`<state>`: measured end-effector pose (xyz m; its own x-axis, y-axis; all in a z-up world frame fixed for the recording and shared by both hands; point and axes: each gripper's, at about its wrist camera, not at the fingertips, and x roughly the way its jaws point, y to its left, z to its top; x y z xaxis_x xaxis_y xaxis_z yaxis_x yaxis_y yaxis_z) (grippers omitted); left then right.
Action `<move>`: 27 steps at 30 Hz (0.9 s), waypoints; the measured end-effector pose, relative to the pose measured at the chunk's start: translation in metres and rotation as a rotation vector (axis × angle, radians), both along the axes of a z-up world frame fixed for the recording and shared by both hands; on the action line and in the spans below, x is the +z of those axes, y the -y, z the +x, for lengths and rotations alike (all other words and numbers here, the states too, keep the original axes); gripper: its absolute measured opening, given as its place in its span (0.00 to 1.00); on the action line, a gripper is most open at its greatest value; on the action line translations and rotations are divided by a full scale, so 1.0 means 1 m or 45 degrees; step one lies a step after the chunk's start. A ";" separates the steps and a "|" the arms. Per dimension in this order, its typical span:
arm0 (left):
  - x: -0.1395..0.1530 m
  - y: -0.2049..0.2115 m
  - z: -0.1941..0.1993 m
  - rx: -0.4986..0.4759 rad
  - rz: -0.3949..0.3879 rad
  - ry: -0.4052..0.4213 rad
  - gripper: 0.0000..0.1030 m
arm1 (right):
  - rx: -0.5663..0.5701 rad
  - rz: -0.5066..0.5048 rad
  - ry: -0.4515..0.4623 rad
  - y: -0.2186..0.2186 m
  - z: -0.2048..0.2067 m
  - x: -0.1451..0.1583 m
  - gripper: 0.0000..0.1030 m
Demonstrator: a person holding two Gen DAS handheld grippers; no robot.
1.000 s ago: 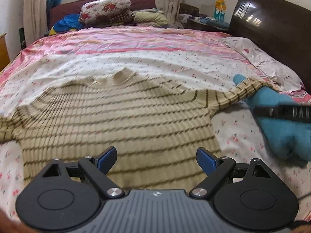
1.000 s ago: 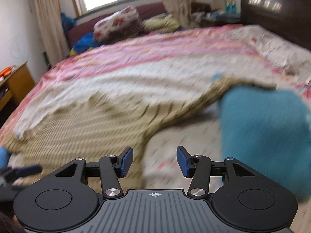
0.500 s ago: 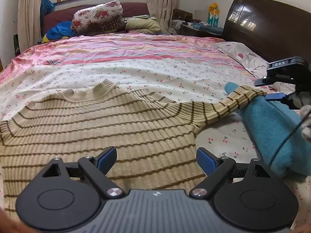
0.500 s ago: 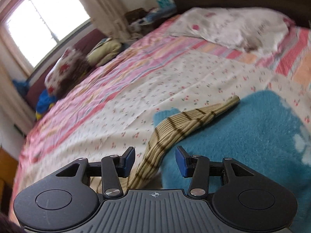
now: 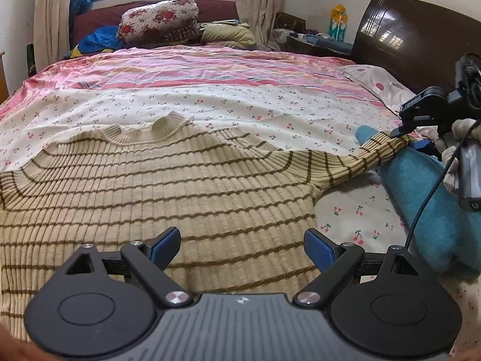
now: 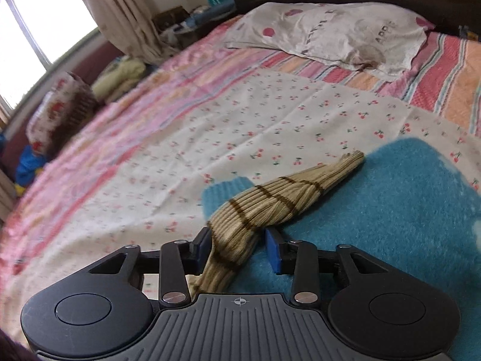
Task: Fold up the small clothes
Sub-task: 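Grasp the sweater sleeve cuff beside the teal towel with the right tool, then carry the sleeve across the sweater body with the right tool and release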
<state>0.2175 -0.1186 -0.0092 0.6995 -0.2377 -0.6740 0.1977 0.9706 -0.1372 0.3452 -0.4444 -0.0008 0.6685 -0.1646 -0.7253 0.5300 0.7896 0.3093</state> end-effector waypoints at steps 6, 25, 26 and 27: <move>-0.007 -0.024 -0.012 0.031 -0.011 -0.006 0.91 | 0.050 0.036 0.088 -0.009 -0.010 0.008 0.11; -0.029 -0.159 -0.044 0.380 0.031 0.031 0.91 | 1.294 -0.250 0.274 -0.334 -0.041 0.015 0.11; -0.031 -0.165 -0.045 0.392 0.036 0.031 0.91 | 1.349 -0.291 0.250 -0.346 -0.044 0.005 0.11; -0.033 -0.170 -0.047 0.406 0.035 0.028 0.91 | 1.404 -0.334 0.219 -0.357 -0.047 -0.006 0.12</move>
